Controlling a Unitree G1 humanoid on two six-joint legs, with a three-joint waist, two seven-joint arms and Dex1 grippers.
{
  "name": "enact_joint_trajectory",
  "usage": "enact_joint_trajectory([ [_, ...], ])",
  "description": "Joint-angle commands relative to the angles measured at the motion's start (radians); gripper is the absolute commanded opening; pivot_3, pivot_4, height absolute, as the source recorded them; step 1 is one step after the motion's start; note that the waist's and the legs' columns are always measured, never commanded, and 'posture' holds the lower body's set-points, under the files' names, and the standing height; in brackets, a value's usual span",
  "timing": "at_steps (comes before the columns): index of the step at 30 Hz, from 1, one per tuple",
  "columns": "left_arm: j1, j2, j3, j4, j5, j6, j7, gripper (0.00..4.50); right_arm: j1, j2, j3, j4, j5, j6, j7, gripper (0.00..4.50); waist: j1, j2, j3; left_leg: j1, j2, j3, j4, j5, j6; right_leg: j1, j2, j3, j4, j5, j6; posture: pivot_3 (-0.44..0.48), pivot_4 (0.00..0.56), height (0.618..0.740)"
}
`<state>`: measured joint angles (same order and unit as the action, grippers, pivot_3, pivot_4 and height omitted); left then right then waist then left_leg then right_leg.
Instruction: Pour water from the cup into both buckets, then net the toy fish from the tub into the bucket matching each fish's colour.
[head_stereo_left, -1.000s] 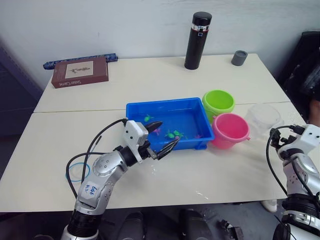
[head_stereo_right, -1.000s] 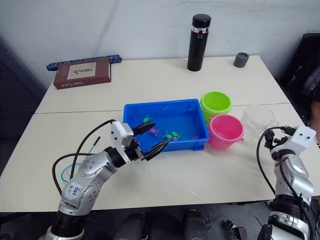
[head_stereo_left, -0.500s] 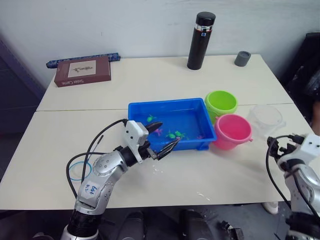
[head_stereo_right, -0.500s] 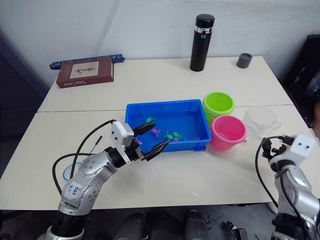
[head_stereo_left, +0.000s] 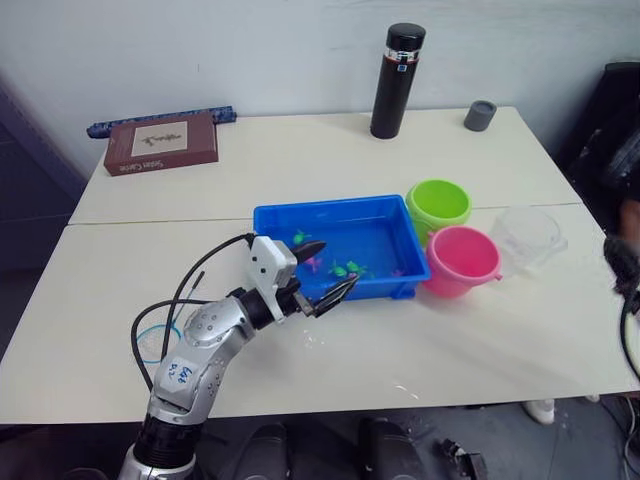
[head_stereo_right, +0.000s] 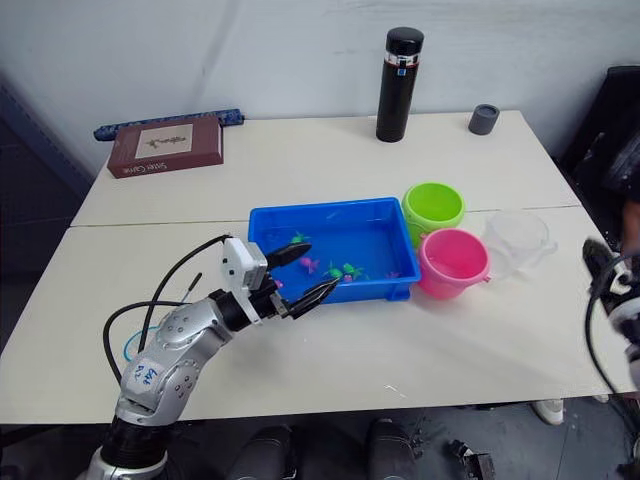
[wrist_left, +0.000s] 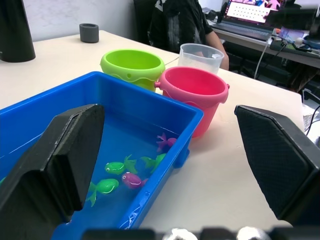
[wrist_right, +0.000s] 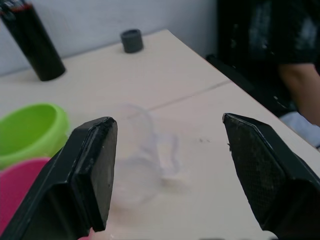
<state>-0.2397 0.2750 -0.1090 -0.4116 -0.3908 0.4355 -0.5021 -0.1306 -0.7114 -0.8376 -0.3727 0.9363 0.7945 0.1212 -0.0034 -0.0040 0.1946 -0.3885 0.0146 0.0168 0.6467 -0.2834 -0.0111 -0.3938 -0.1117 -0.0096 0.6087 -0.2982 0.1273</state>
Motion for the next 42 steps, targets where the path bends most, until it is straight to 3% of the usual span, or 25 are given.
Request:
enact_joint_trajectory([
  [1,-0.023,0.004,0.038,-0.030,-0.020,0.009,0.014,4.50,-0.064,-0.066,0.024,-0.067,0.112,0.048,0.028,3.59,0.003,-0.001,0.000,0.000,0.001,-0.001,0.000,0.000,0.000,0.000,0.001,-0.001,0.000,0.000,0.000,0.000,0.150,0.740],
  [7,-0.032,0.017,0.083,-0.090,-0.011,0.050,0.072,4.50,-0.262,-0.119,0.250,-0.085,0.197,0.101,0.082,3.59,0.003,-0.003,0.001,-0.003,0.000,-0.004,0.000,-0.001,-0.001,-0.001,0.000,-0.003,0.000,0.001,0.001,0.000,0.150,0.740],
  [14,0.043,0.027,0.135,-0.182,0.032,0.076,0.174,4.50,-0.377,-0.089,0.515,-0.058,0.140,0.087,0.244,3.59,0.007,-0.003,0.001,-0.006,0.000,-0.004,0.000,-0.002,0.001,-0.001,0.000,-0.005,-0.006,0.001,0.002,0.000,0.150,0.740],
  [23,0.103,0.072,0.294,-0.122,0.089,0.028,0.241,4.50,-0.482,-0.068,0.796,0.061,-0.081,-0.017,0.550,3.59,0.005,-0.003,0.001,-0.008,0.000,-0.004,0.001,-0.002,0.001,-0.003,-0.001,-0.007,-0.006,0.002,0.003,0.000,0.150,0.740],
  [27,0.153,0.103,0.403,-0.064,0.118,-0.031,0.257,4.50,-0.538,-0.006,0.920,0.164,-0.256,-0.175,0.664,3.59,-0.001,-0.004,0.001,-0.008,0.000,-0.004,0.001,-0.002,0.001,-0.003,-0.001,-0.006,-0.005,0.002,0.003,0.000,0.150,0.740],
  [33,0.232,0.108,0.466,-0.022,0.148,-0.109,0.262,4.50,-0.528,0.073,1.005,0.200,-0.416,-0.326,0.732,3.59,0.004,-0.004,0.001,-0.011,0.000,-0.003,0.001,-0.002,-0.001,-0.006,-0.002,-0.009,-0.004,0.001,0.002,0.000,0.150,0.740],
  [42,0.372,0.110,0.540,0.103,0.165,-0.199,0.247,4.50,-0.545,0.162,1.027,0.254,-0.518,-0.403,0.777,3.59,0.002,-0.004,0.001,-0.011,0.000,-0.003,0.001,-0.003,-0.002,-0.009,-0.003,-0.009,-0.003,0.001,0.002,0.000,0.150,0.740],
])
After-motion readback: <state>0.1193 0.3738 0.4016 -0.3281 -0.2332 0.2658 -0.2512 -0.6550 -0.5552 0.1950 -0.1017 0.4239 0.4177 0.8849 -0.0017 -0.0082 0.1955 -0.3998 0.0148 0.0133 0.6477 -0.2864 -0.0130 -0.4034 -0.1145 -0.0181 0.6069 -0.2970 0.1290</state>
